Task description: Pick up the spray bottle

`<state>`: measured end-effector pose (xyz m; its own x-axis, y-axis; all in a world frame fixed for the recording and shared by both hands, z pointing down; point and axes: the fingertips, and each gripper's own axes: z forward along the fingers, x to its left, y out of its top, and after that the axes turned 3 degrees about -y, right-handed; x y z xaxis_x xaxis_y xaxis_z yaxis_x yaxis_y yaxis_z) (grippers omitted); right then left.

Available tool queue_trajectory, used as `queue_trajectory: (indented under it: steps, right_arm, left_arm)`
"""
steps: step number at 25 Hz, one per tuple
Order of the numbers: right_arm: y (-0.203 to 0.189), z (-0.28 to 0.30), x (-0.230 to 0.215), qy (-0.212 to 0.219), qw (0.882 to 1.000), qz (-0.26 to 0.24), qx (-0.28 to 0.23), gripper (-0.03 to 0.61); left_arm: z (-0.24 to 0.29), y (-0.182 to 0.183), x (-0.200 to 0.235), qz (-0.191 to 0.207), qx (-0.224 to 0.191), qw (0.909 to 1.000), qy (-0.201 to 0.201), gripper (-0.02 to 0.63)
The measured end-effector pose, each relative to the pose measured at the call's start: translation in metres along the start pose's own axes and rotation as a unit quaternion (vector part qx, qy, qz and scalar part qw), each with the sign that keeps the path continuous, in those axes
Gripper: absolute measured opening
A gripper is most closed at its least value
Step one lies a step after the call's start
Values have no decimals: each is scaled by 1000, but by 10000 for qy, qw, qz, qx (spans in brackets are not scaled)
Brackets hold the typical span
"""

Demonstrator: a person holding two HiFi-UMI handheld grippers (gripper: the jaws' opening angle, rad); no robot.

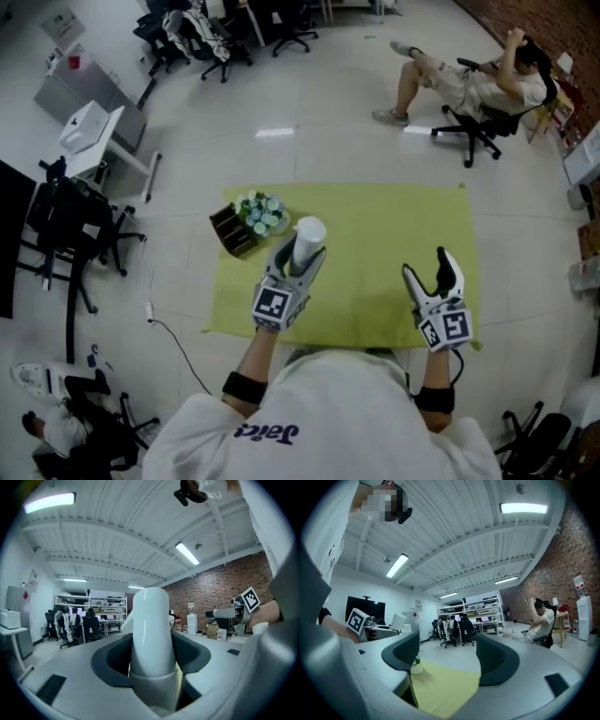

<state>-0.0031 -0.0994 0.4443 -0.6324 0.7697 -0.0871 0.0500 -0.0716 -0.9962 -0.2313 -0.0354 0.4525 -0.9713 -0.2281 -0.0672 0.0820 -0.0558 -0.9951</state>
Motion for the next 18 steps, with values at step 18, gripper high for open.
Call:
queue_trajectory:
  steps: [18]
  right_arm:
    - [-26,44,88,57,9989,-400,245,380]
  left_arm:
    - [-95,-25,43,-448,-340,9960,691,258]
